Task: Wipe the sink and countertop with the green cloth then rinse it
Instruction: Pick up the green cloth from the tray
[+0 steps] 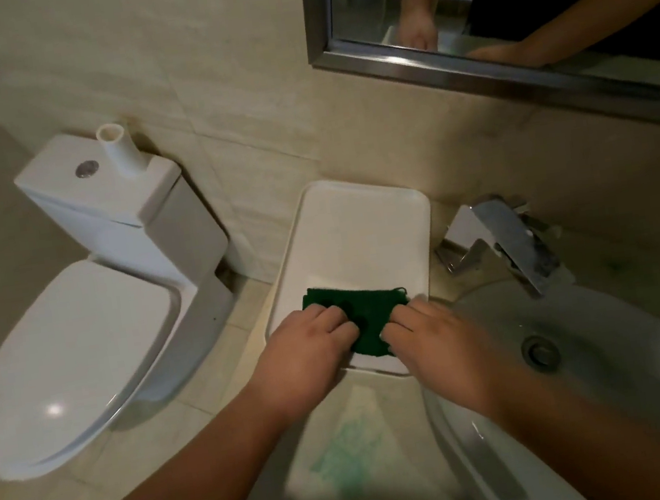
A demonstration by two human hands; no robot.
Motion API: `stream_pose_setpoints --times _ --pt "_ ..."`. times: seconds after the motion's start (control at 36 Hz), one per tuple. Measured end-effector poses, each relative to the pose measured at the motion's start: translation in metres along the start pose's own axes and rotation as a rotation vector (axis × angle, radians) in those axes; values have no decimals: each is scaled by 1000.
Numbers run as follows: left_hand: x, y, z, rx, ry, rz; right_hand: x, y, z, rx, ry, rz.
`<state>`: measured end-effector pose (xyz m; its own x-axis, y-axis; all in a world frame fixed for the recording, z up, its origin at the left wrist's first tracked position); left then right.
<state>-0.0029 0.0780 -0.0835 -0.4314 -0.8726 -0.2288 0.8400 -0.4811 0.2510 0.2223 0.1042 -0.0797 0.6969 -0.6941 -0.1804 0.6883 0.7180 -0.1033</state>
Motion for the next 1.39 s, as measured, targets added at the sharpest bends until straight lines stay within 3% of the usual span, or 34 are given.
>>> stream_pose_setpoints --times 0.08,0.22,0.33,0.53,0.69,0.83,0.92,1.03,1.08,1.22,1.39 --pt "-5 2 13 37 23 40 -5 3 8 -39 -3 -16" --pt "-18 18 59 256 97 209 -12 2 67 -309 -29 -197" --pt "-34 42 98 359 148 229 -9 3 113 -487 -109 -295" --pt "-55 106 131 521 113 192 28 4 157 -639 -130 -237" --pt "-52 150 105 676 152 228 84 24 167 -868 102 -331" --pt "-42 181 63 465 351 145 135 38 158 -1097 233 -556" --pt "-29 210 45 500 445 48 168 33 152 -1142 362 -637" --pt "-4 256 24 739 156 -35 217 5 153 -1295 539 -786" --pt "12 277 11 778 103 -62 243 -14 153 -1338 540 -783" --pt "51 316 11 909 22 -62 310 -60 162 -1261 503 -738" --pt "73 340 42 971 -157 -44 362 -77 182 -1000 502 -812"
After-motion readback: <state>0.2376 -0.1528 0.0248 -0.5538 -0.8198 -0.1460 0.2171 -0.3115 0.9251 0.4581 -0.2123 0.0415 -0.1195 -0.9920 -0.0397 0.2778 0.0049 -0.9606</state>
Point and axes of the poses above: each hand's wrist, its own x-axis away from the middle knuckle, its own z-axis out of the back of the hand, y = z × x, the point moved 1 cm from there along -x, towards the middle knuckle, and after that the axes turned 9 degrees about y, right-handed, at the moved point
